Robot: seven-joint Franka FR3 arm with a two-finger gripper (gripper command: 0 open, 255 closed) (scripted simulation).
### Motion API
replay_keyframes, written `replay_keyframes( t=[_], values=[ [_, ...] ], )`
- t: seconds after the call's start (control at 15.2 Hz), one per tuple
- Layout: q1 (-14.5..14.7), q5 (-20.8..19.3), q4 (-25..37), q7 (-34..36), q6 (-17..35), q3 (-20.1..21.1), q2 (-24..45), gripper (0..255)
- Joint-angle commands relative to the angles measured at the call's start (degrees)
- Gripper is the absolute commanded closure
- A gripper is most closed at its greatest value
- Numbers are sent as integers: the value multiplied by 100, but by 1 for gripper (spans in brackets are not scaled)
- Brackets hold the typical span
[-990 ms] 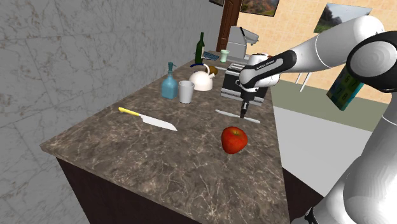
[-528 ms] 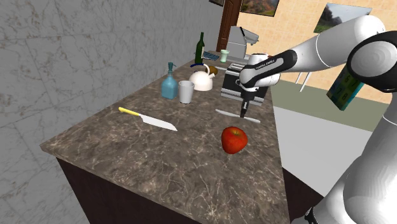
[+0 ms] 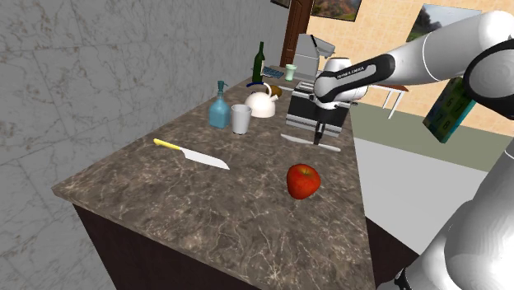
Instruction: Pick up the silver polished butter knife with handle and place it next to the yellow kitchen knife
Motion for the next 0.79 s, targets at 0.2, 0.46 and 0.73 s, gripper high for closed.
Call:
replay_keyframes(
  t=[0.2, 0.46, 0.73],
  values=[
    [20, -71, 200, 49, -354, -1, -163, 255],
    [29, -115, 393, 72, -647, -1, -271, 255],
    [36, -149, 606, 89, -942, 1, -359, 255]
  ],
)
